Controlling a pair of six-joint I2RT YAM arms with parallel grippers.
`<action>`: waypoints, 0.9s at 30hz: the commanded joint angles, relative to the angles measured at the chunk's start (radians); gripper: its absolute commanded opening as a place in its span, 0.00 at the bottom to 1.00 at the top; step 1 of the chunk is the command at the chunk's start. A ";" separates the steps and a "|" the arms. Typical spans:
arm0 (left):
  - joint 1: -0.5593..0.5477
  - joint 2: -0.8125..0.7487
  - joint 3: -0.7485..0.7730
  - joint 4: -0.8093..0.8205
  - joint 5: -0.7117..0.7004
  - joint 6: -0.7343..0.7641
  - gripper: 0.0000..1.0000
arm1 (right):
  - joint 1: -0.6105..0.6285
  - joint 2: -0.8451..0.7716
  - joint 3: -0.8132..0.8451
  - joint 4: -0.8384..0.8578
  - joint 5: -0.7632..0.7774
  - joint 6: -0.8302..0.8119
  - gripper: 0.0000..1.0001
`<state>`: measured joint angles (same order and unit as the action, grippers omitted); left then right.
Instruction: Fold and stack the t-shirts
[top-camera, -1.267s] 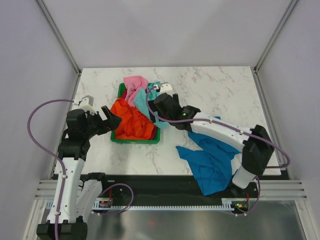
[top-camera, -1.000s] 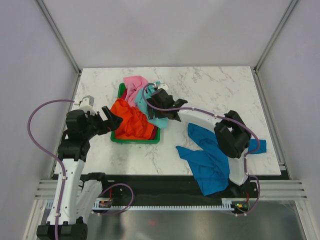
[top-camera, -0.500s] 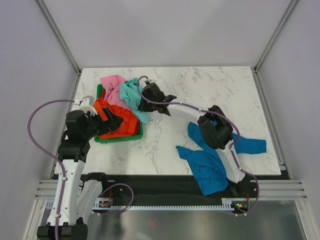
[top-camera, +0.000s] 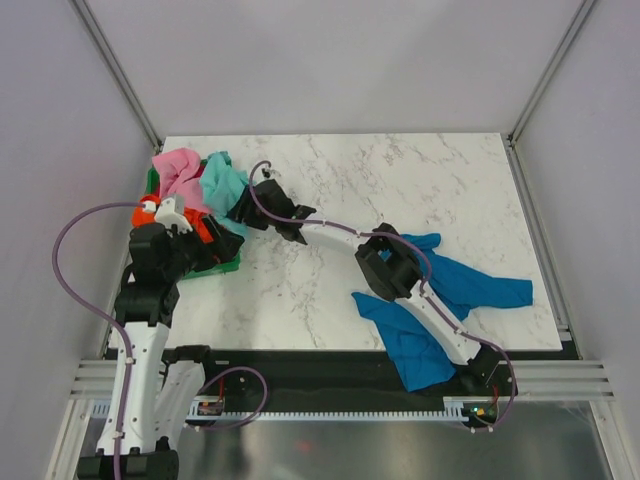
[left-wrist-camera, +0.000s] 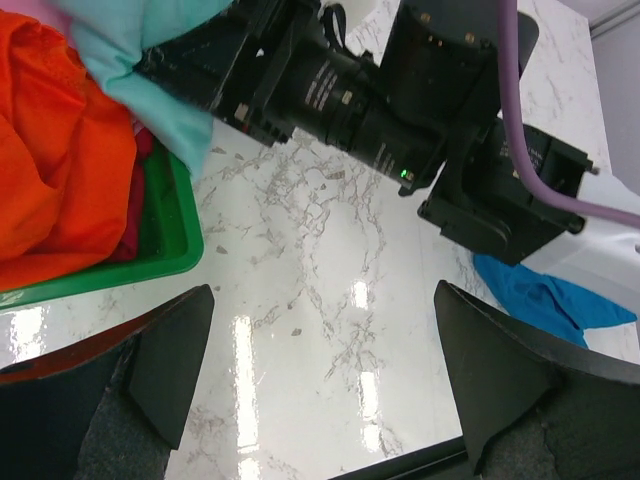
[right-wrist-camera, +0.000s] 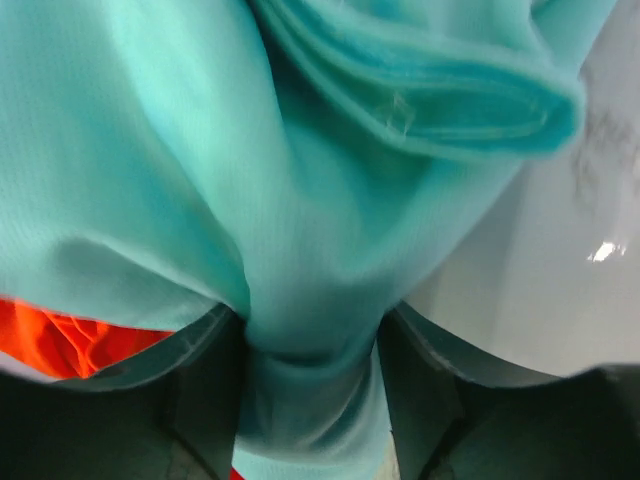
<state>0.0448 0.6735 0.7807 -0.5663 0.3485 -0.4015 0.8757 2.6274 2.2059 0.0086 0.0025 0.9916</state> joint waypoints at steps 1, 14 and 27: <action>0.010 0.001 -0.001 0.029 -0.015 0.033 1.00 | 0.026 -0.098 -0.075 0.032 0.014 -0.046 0.64; 0.032 -0.038 0.003 0.013 -0.097 0.024 1.00 | 0.124 -0.283 -0.061 -0.071 -0.070 -0.539 0.98; 0.044 -0.138 0.029 -0.050 -0.324 0.004 1.00 | 0.102 -0.429 -0.236 -0.068 -0.263 -0.582 0.98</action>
<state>0.0830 0.5640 0.7792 -0.6083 0.1097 -0.4023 1.0077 2.2913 1.9884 -0.0410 -0.2279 0.4068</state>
